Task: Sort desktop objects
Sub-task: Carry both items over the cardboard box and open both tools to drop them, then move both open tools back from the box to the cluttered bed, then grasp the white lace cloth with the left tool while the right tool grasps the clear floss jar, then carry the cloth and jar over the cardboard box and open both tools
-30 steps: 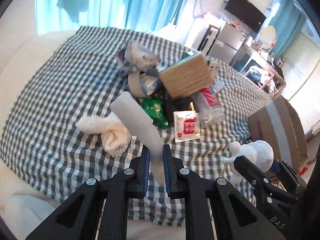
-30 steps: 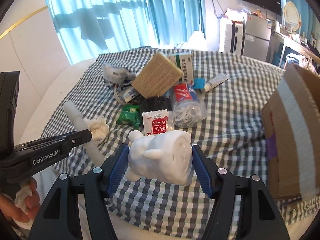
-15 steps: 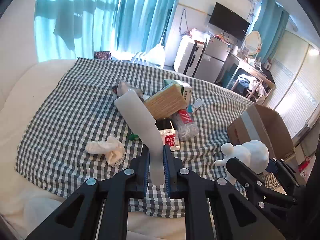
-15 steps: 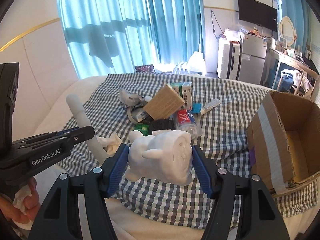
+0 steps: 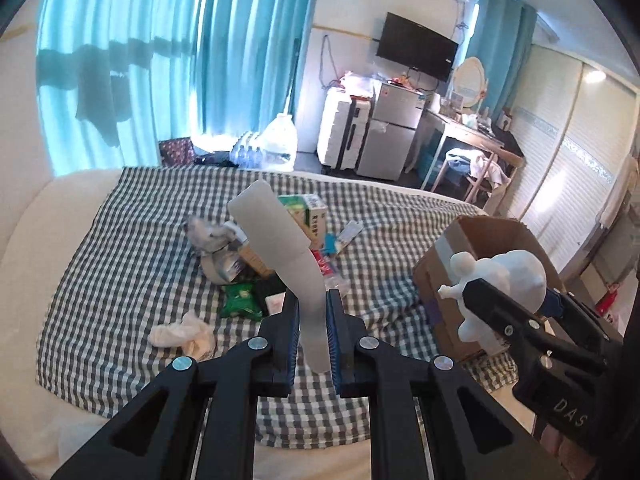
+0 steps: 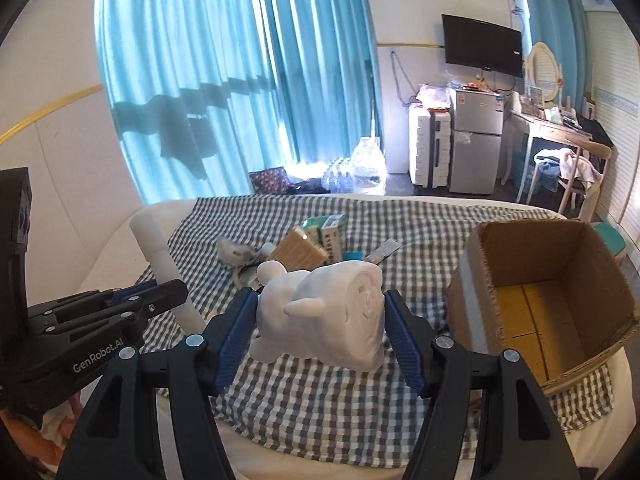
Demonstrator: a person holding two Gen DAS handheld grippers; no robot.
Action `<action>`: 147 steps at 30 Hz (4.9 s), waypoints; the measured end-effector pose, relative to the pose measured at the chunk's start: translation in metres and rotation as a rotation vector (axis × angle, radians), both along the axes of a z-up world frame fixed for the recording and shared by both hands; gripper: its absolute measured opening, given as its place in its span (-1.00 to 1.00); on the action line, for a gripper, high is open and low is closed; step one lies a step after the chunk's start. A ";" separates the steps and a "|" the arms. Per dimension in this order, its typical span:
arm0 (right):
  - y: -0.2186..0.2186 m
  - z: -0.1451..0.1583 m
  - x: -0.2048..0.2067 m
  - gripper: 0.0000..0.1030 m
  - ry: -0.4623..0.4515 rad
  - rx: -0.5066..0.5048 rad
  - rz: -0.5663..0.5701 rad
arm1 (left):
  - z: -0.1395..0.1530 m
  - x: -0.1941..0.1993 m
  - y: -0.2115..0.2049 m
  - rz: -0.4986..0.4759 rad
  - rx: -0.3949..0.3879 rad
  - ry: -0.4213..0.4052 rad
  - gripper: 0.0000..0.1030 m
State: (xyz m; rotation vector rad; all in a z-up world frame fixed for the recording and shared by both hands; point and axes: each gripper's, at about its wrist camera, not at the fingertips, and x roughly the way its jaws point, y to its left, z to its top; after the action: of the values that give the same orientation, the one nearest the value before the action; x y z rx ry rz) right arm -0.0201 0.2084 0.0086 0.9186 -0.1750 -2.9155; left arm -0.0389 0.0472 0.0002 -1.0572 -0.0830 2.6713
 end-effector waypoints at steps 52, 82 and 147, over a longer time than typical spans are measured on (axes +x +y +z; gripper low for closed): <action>0.246 0.004 0.009 0.46 -0.049 -0.028 -0.412 | -0.017 -0.048 0.228 -0.334 -0.104 -0.100 0.82; -0.011 -0.028 -0.038 0.70 0.003 -0.048 0.031 | -0.083 -0.032 -0.114 0.266 -0.097 -0.073 1.00; -0.027 -0.178 -0.097 0.25 -0.428 -0.025 0.056 | -0.186 -0.058 -0.077 0.234 -0.066 -0.198 -0.59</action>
State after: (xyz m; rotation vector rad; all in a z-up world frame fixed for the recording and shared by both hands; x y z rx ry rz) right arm -0.1176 0.1814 -0.1691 1.5035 -0.2048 -2.6201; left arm -0.0973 -0.0293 -0.1862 -1.4118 -0.1668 2.7800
